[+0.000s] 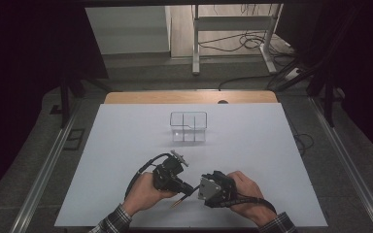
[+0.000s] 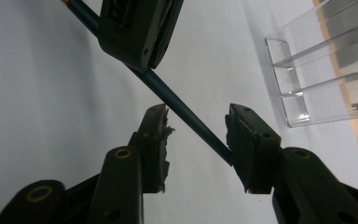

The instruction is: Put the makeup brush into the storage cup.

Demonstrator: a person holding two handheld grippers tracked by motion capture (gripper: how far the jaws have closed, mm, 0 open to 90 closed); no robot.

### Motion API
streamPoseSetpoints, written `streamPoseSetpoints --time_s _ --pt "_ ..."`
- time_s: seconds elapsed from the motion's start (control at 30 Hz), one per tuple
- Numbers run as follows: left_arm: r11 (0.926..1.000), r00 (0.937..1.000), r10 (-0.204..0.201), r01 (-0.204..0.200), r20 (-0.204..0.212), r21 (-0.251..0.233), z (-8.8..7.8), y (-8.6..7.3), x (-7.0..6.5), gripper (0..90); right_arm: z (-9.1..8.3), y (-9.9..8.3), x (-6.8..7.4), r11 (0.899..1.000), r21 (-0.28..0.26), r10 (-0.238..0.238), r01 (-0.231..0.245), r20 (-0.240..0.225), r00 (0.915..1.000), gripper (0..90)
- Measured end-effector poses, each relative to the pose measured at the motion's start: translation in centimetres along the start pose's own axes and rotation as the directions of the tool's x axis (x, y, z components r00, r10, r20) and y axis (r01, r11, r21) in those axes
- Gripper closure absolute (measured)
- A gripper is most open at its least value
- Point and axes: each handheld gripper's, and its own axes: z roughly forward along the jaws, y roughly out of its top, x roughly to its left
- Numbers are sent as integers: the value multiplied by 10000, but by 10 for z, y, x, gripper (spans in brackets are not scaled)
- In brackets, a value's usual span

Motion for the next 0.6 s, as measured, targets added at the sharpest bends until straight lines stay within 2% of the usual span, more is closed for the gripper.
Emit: streamPoseSetpoints --time_s 0.1,0.3,0.33,0.37,0.4,0.43,0.5,0.6 --pt "9999 9999 119 -119 10 91 -1 0 0 838 0 0 0 10000 -4 -91 91 -31 10000 614" --pt "9999 9999 103 -103 27 -67 -4 0 1 836 1 -1 2 9993 82 -358 361 -301 9989 708" --pt "9997 10000 41 -40 8 -227 -4 0 1 835 2 -2 2 9990 99 -435 439 -387 9983 732" --pt "9991 9998 179 -183 -122 -393 -7 0 1 831 2 -2 2 9985 172 -504 514 -536 9973 771" --pt "9967 9990 201 -231 -399 -775 -10 0 1 817 3 -2 4 9982 205 -547 562 -700 9960 822" --pt "9943 9974 271 -337 -662 -1010 -15 0 1 791 3 -2 5 9978 236 -587 612 -955 9937 847" --pt "9880 9921 192 -379 -1238 -1497 -23 -1 2 607 4 -1 6 9984 404 -336 392 -1312 9908 850" --pt "9781 9870 -10 -325 -1608 -2055 -33 -3 4 455 4 -1 4 9991 368 -154 210 -1459 9892 851"
